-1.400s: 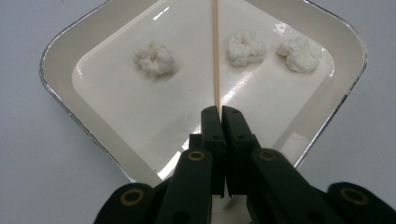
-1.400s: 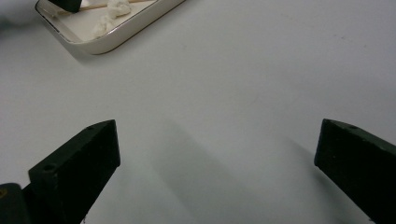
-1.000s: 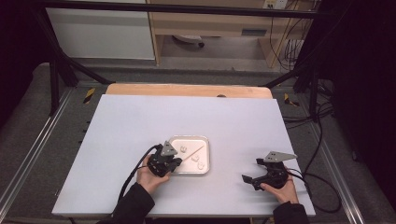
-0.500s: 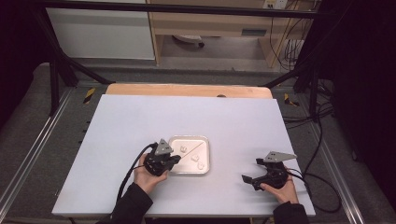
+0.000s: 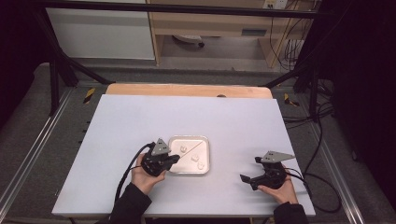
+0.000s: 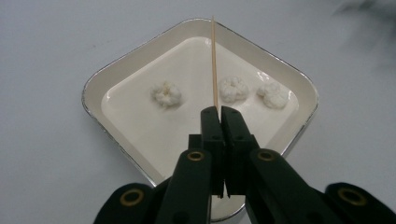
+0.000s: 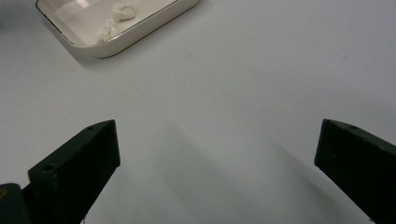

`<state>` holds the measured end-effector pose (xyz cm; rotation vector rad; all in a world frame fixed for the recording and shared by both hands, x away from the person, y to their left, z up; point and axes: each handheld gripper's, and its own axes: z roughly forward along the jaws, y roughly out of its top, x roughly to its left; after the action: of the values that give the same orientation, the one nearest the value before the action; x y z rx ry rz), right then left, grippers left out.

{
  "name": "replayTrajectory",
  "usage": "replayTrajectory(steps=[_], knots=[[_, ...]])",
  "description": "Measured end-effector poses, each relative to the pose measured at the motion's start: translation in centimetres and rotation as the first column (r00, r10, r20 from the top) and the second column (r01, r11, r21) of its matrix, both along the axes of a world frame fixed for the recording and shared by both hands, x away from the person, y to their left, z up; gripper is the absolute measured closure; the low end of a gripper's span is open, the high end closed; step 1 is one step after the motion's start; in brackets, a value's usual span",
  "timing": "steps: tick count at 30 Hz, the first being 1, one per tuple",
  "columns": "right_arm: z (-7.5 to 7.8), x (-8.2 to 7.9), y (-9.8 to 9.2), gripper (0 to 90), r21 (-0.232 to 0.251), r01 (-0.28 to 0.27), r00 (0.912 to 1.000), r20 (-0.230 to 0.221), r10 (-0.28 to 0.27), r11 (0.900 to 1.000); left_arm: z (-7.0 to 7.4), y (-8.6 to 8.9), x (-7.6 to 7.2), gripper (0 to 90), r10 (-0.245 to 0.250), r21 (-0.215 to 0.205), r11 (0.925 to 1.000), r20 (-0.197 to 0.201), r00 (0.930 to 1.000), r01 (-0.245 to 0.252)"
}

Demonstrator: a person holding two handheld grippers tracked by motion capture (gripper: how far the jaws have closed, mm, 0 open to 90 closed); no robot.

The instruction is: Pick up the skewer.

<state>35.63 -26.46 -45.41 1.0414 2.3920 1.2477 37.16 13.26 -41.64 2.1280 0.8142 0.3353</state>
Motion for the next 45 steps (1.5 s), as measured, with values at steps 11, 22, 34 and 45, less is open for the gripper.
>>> replayTrajectory(steps=[11, 22, 34, 45], knots=[[0.5, -0.1, 1.5, 0.8, -0.073, -0.022, 0.9980, 0.058, 0.026, 0.997, 0.5, -0.4, -0.4, 88.8, -0.027, -0.004, 0.9996, 0.007, 0.9996, 0.027], [1.4, -0.2, 3.5, 1.2, -0.158, -0.063, 0.9904, 0.112, 0.081, 0.985, 1.2, -1.2, -1.2, 88.8, -0.065, -0.004, 0.9979, 0.016, 0.9978, 0.065], [2.2, -0.6, 5.0, 3.7, -0.276, -0.093, 0.9716, 0.185, 0.148, 0.957, 1.5, -2.6, -1.6, 88.8, -0.109, 0.012, 0.9940, 0.015, 0.9939, 0.109], [3.4, -0.9, 6.7, 6.1, -0.376, -0.134, 0.9414, 0.241, 0.236, 0.917, 2.0, -4.1, -1.6, 88.8, -0.152, 0.040, 0.9877, 0.013, 0.9883, 0.151]])
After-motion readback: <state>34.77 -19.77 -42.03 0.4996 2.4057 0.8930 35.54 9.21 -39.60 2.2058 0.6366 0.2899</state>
